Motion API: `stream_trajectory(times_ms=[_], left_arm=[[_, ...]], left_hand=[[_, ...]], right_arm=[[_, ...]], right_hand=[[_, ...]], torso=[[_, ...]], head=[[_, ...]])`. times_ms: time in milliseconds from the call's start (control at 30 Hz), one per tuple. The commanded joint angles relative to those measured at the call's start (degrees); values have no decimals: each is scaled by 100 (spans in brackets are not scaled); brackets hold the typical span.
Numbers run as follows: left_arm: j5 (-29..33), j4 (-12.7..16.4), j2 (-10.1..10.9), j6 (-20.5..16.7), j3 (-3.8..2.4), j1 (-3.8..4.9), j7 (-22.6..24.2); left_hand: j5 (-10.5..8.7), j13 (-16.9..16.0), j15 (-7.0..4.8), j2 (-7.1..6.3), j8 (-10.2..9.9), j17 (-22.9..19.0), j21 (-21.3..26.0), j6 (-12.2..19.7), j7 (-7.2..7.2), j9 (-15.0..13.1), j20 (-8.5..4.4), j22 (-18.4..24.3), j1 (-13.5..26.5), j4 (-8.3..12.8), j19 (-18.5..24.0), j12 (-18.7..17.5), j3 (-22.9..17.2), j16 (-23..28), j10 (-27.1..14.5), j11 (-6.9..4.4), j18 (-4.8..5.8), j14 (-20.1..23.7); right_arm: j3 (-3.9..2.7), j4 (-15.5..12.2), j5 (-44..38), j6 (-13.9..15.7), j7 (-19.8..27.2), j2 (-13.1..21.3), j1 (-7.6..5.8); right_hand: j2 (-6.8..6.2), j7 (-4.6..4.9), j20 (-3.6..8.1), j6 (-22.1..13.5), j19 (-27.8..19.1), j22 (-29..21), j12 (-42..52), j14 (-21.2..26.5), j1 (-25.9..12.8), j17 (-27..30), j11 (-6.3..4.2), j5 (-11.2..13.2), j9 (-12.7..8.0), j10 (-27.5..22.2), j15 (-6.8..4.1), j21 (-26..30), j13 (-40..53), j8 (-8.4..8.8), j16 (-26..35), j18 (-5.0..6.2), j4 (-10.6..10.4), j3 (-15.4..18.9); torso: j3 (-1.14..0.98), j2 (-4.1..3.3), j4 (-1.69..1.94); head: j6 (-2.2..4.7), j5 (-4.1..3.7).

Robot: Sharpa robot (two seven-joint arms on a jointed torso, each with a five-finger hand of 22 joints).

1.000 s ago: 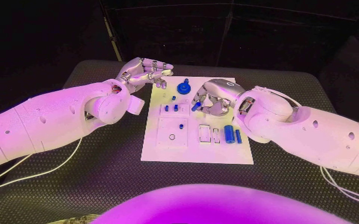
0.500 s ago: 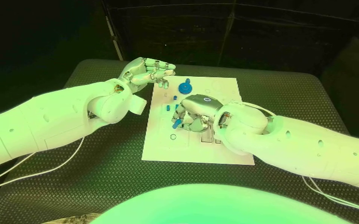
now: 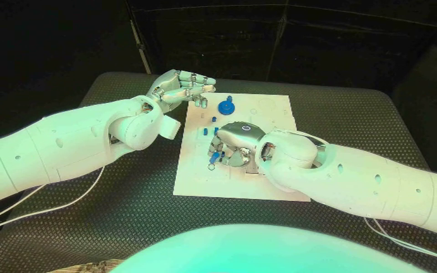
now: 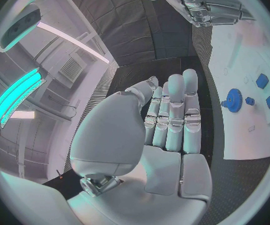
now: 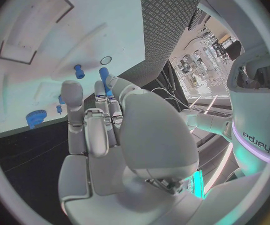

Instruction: Assemble the parts on the task board

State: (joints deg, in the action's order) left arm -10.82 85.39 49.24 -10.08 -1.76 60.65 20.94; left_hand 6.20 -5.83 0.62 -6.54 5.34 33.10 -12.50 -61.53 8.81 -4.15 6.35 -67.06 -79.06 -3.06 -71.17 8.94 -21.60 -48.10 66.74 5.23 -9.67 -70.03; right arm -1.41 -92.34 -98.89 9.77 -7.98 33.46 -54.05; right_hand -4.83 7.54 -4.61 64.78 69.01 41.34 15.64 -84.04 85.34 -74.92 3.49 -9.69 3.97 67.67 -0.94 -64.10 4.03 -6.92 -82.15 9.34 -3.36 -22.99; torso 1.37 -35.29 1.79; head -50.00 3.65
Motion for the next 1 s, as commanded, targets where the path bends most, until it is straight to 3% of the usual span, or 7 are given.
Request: stream_trajectory(times_ms=[33,333,1000], left_arm=[[24,-1,-10,49,-7,7,51],[24,-8,-23,59,-7,7,50],[24,-1,-20,65,-7,6,46]], left_hand=[[-24,-7,11,24,-26,-9,35,15,21,7,18,6,30,1,11,25,29,17,-48,3,-71,41],[-24,-7,11,24,-26,-9,35,15,21,7,18,6,30,1,11,25,29,17,-48,3,-71,41],[-24,-11,8,35,-24,-11,42,11,19,6,16,18,16,16,5,39,30,18,-52,1,-73,39]], right_arm=[[3,2,-178,-183,20,-24,-4],[48,11,-195,-248,24,-67,20],[65,101,-349,-330,-109,-141,78]], right_hand=[[-8,17,-21,43,-10,-5,-38,-316,-58,-23,-1,-16,9,30,-16,-9,9,-16,-6,-65,20,-29],[-7,16,-22,45,-9,0,-40,-317,-65,-27,-1,-17,9,33,-15,-12,9,-16,-8,-66,21,-33],[-7,13,-25,53,-20,-11,-57,-315,-108,-22,-2,3,10,45,-14,-7,12,-15,-6,-63,24,-46]], torso=[[2,-6,2],[2,-4,0],[3,-9,5]], head=[[0,5],[0,9],[0,21]])
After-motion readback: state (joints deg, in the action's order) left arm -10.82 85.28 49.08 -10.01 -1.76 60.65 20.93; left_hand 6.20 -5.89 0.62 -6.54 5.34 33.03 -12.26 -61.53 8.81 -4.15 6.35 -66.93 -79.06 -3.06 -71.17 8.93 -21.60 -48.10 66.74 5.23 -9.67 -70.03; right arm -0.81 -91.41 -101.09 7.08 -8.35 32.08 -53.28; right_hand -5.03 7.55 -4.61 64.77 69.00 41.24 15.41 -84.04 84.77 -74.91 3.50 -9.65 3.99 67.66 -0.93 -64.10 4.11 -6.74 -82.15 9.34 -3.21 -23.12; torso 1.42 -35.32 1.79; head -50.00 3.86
